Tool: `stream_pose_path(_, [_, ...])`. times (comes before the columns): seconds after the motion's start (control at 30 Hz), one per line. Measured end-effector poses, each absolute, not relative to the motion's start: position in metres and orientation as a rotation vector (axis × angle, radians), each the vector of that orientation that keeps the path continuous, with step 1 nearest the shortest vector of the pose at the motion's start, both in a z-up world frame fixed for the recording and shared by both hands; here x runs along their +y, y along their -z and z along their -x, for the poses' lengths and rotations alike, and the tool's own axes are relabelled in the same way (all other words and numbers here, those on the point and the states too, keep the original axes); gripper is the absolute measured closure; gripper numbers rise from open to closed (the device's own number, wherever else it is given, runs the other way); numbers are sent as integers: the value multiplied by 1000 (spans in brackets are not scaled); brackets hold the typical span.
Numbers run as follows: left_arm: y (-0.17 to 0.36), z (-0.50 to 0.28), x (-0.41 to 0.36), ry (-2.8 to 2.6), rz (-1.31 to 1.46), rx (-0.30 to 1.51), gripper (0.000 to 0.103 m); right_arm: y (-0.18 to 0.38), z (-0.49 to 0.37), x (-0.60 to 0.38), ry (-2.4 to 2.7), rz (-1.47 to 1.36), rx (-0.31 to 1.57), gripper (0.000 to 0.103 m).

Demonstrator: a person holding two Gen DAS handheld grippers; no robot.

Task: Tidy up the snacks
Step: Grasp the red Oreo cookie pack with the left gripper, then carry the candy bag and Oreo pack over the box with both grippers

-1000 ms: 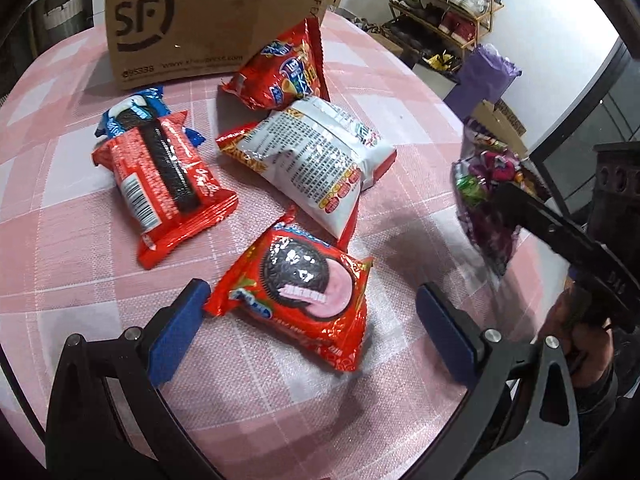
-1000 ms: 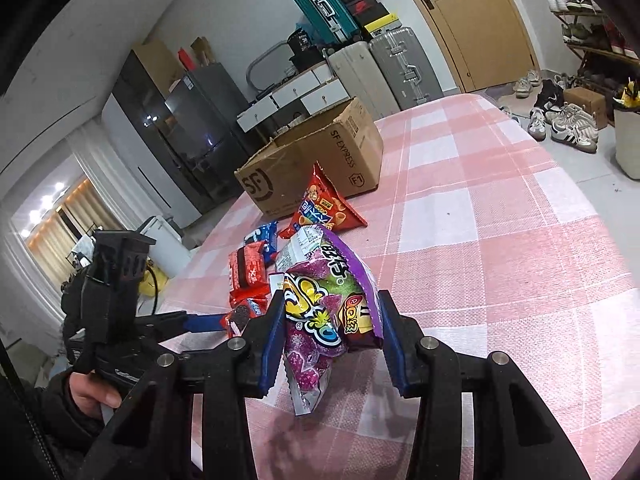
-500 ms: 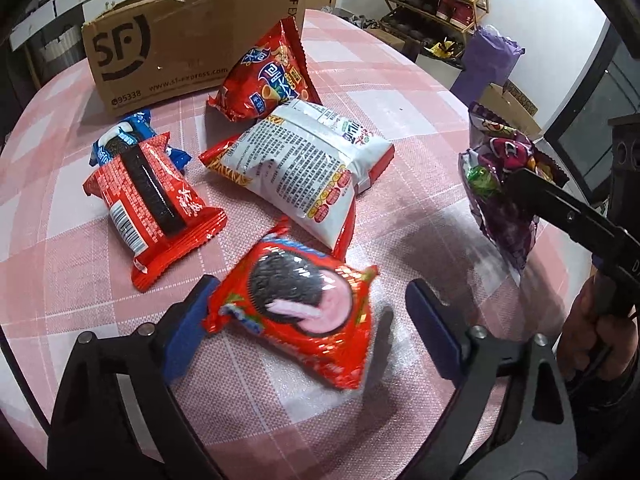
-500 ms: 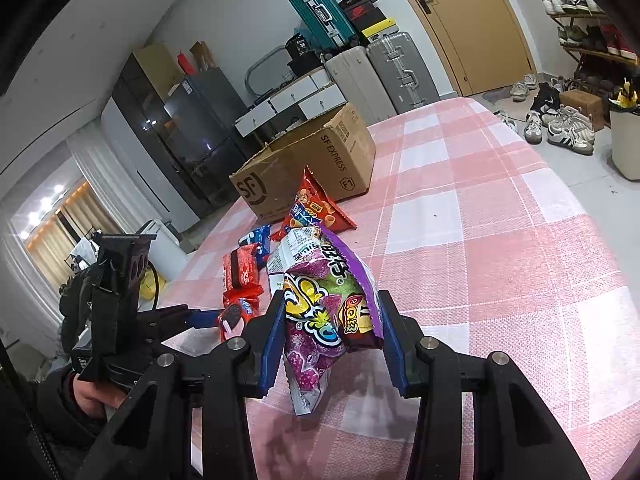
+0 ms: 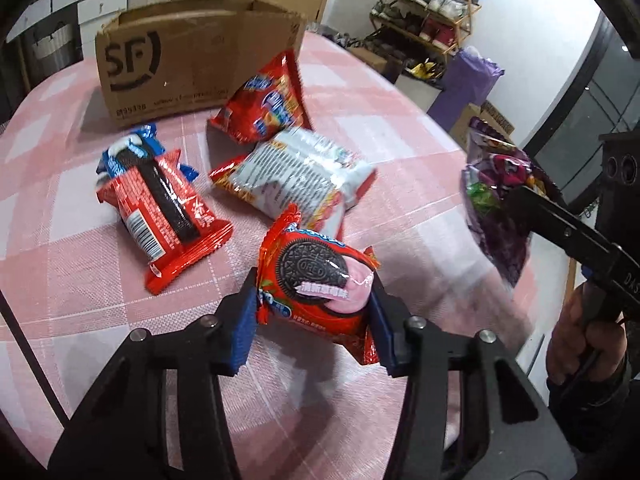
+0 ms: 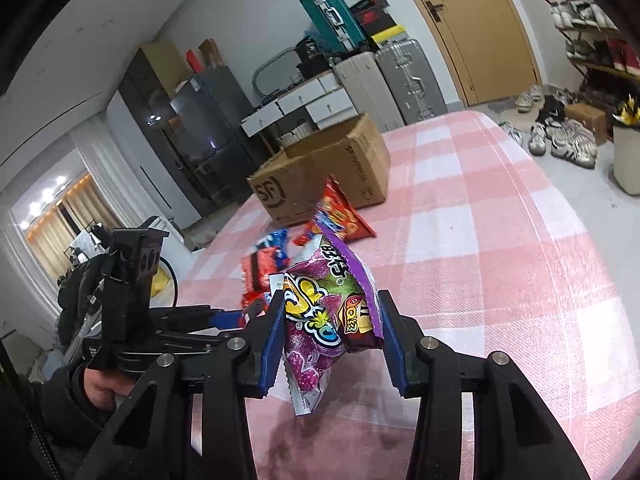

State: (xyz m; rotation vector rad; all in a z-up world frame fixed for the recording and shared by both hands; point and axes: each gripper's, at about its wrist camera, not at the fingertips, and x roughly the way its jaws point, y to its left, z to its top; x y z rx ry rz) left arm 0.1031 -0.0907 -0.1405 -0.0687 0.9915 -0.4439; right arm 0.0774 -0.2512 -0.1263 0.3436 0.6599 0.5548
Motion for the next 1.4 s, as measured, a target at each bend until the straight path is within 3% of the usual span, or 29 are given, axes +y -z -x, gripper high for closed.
stream_pose_path(0.7, [57,-99,-33,388,65,837,57,63,-85,-204,-590,-202,604,59])
stream_pose_path(1.4, [-32,-201,17,363,124,754,57,19,-192,-167,-675,-126,546,59])
